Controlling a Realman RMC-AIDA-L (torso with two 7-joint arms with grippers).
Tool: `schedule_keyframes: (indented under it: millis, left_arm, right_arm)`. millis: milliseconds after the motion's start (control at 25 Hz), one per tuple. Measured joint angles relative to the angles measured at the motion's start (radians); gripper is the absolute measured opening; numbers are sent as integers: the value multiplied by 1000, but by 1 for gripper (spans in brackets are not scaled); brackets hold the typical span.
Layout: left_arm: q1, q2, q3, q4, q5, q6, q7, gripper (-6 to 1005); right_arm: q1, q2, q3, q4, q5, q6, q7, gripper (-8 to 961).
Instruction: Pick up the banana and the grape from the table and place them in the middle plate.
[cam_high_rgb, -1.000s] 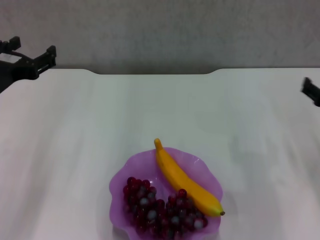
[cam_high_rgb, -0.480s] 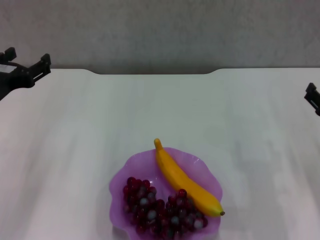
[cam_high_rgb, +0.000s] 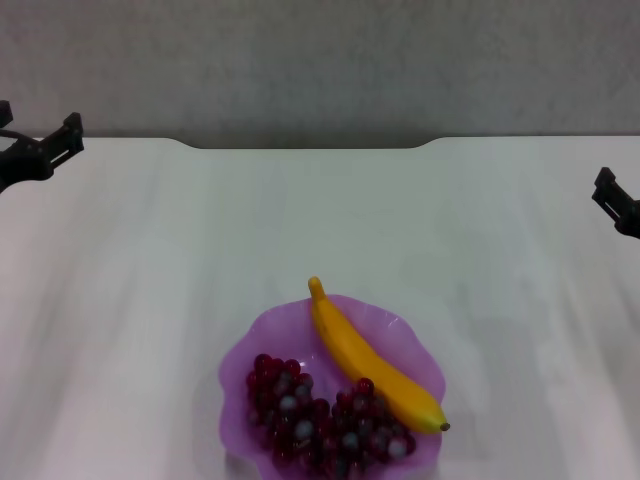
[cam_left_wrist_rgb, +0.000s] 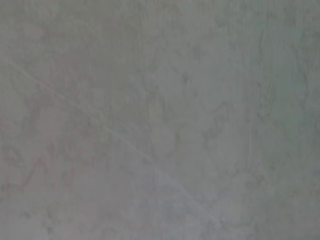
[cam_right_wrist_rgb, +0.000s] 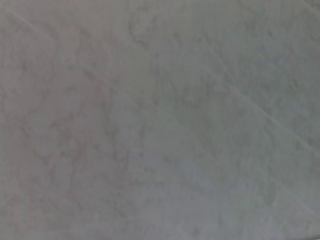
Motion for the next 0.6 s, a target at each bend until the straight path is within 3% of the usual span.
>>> schedule_keyframes:
  millis: [600]
  left_arm:
    - [2,1,5,-6,0,1,8,880]
  right_arm:
    - [9,0,-1,-9,0,-3,1,865]
